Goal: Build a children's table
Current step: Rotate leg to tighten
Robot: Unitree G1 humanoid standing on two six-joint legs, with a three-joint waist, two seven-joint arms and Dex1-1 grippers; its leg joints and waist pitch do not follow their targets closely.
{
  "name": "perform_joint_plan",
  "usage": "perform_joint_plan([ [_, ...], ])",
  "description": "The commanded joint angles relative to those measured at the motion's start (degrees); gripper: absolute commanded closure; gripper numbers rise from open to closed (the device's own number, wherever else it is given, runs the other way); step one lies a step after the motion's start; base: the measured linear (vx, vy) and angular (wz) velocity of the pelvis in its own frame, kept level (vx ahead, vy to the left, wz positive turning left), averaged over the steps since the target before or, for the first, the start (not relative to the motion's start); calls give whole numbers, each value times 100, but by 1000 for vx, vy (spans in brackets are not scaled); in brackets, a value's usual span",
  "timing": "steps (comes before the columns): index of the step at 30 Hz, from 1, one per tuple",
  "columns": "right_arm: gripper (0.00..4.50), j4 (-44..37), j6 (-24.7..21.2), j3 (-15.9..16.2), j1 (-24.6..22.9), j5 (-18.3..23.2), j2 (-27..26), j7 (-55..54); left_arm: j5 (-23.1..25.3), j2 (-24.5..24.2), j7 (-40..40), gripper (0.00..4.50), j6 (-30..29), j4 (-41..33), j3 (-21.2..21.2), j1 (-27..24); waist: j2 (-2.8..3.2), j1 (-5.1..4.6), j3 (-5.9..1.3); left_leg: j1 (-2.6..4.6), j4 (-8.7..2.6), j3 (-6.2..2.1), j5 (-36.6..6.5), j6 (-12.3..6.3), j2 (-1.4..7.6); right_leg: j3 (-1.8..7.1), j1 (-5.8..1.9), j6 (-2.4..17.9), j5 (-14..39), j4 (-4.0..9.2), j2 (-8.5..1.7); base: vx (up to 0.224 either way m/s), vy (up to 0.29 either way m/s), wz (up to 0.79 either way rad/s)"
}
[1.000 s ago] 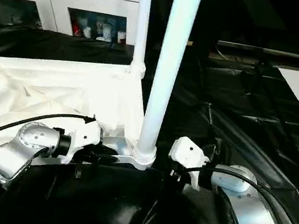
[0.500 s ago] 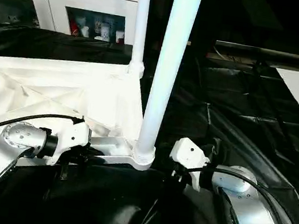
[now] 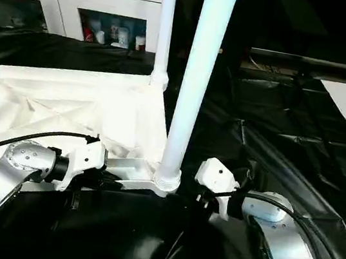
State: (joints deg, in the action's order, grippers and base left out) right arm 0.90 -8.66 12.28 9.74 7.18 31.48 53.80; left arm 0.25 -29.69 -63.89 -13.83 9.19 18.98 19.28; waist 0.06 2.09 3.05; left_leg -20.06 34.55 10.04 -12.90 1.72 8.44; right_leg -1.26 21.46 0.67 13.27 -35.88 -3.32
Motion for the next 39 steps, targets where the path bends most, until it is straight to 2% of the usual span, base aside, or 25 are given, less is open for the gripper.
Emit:
perform_joint_plan([
  [1,66,123,-23,-100,193,196,-191,-59,268,-93,-47,448,-157,287,312,-105,-52,23,-267,-15,-432,-182,-674,-432,465,276,-199,1477,619,461,-523,0,0,0],
  [6,10,242,-8,-48,311,192,-357,-93,257,-86,-108,450,-236,344,352,-27,-38,34,-279,-4,-430,-180,-590,-428,471,273,-203,1517,500,438,-523,0,0,0],
  [9,10,333,35,-45,410,192,-485,-162,250,-64,-113,450,-245,392,358,34,-30,26,-284,-3,-429,-177,-564,-422,464,264,-210,1588,283,421,-520,0,0,0],
  [13,10,539,97,2,517,113,-554,-180,260,-45,-77,450,-212,480,337,132,-31,39,-277,0,-433,-173,-654,-370,461,273,-215,1558,487,441,-528,0,0,0],
  [17,10,704,176,36,579,80,-629,-189,223,-37,-67,450,-217,537,330,187,-19,50,-281,3,-436,-177,-647,-343,465,268,-213,1566,450,439,-528,0,0,0],
  [26,10,889,270,85,646,-6,-684,-168,213,-6,-40,450,-223,640,296,263,-40,75,-277,15,-440,-169,-705,-325,468,279,-200,1516,600,448,-529,0,0,0],
  [27,26,919,274,84,663,-11,-691,-169,211,-6,-40,450,-221,656,291,273,-41,77,-278,3,-441,-171,-674,-336,465,278,-207,1511,562,445,-529,0,0,0],
  [31,37,1030,308,90,719,-33,-721,-181,202,-29,-56,450,-212,686,280,284,-45,76,-278,-1,-440,-173,-670,-344,464,274,-205,1513,602,446,-534,0,0,0],
  [33,70,1076,337,91,727,-35,-751,-218,190,-35,-50,450,-221,688,263,279,-42,79,-274,-3,-443,-174,-694,-336,464,276,-207,1495,673,451,-534,0,0,0],
  [39,117,1090,344,95,708,-24,-833,-244,186,-61,-53,450,-199,731,232,268,-41,75,-271,6,-452,-175,-757,-306,469,276,-194,1478,742,460,-534,0,0,0],
])
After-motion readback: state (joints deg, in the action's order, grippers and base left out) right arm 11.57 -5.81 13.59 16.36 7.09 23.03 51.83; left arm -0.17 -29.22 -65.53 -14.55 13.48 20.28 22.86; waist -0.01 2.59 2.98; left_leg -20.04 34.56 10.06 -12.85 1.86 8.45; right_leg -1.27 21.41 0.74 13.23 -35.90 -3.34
